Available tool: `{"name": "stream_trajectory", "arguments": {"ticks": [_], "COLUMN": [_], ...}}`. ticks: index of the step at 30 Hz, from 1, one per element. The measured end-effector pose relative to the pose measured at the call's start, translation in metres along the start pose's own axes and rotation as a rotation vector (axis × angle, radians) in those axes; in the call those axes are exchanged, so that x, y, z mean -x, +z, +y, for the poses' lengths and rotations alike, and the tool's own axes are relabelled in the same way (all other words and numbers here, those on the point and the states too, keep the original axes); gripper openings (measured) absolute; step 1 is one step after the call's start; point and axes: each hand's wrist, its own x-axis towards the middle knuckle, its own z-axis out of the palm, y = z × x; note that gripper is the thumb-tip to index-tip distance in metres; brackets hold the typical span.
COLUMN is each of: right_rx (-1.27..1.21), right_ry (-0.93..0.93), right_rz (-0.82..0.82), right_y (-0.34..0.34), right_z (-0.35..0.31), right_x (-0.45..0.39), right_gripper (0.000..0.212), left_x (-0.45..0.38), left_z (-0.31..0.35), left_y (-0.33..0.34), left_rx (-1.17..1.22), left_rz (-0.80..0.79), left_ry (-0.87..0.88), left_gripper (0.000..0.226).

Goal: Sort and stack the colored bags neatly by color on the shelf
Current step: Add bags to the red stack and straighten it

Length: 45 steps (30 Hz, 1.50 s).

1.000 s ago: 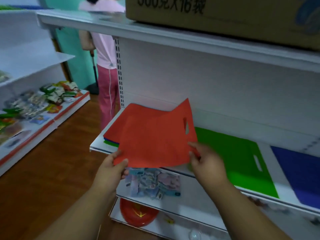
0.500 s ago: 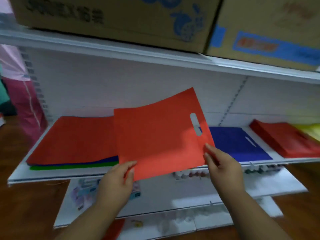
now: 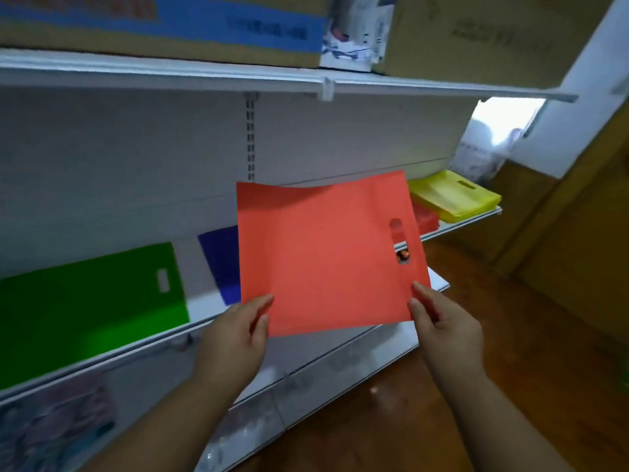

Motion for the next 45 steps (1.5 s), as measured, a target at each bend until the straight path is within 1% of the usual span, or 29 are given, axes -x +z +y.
{"name": "stream_trajectory", "arguments": {"ticks": [5,8,12,15,18,21,23,25,28,31,33,37,41,45], "right_rx": [0.030,0.033,0.094,0.133,0.212,0.271,0.303,0.323,0.366,0.413,0.468,0.556,0.572,0.593], "right_ry": [0.025,0.049,0.085,0.073,0.033,-0.010,-0.058,-0.090,-0.155,-0.214,-0.246,-0.286,-0.334,-0.355], "right_rz": [-0.006,-0.027,-0.051,-0.082,-0.094,-0.116,-0.165,-0.218,-0.307,-0.383,-0.437,-0.526,-0.566,-0.559], "right_y": [-0.016,-0.007,0.012,0.017,0.018,0.025,0.034,0.042,0.051,0.063,0.071,0.080,0.086,0.084], "right_z": [0.048,0.064,0.076,0.084,0.094,0.105,0.117,0.132,0.154,0.174,0.188,0.210,0.215,0.209], "right_x": [-0.060,-0.097,-0.141,-0.182,-0.227,-0.273,-0.304,-0.335,-0.385,-0.430,-0.448,-0.466,-0.478,-0.475], "right_gripper": [0.031,0.030,0.031,0.034,0.038,0.040,0.039,0.038,0.036,0.030,0.025,0.028,0.030,0.031], "left_x": [-0.035,-0.060,-0.114,-0.149,-0.169,-0.194,-0.214,-0.229,-0.245,-0.259,-0.267,-0.270,-0.277,-0.276], "left_z": [0.046,0.053,0.060,0.074,0.091,0.104,0.109,0.115,0.128,0.145,0.152,0.161,0.161,0.167], "left_y": [0.049,0.075,0.101,0.122,0.140,0.158,0.180,0.205,0.236,0.261,0.276,0.300,0.314,0.319], "left_rx": [-0.017,-0.047,-0.102,-0.124,-0.137,-0.179,-0.224,-0.263,-0.339,-0.454,-0.506,-0.599,-0.702,-0.789], "left_rz": [-0.017,-0.036,-0.054,-0.086,-0.089,-0.022,-0.001,-0.012,0.034,0.022,0.014,-0.024,-0.021,0.003], "left_ry": [0.013,0.020,0.055,0.003,-0.041,-0.047,-0.078,-0.128,-0.181,-0.189,-0.212,-0.245,-0.276,-0.308], "left_gripper": [0.036,0.035,0.036,0.039,0.041,0.039,0.037,0.038,0.036,0.031,0.028,0.017,0.023,0.026]}}
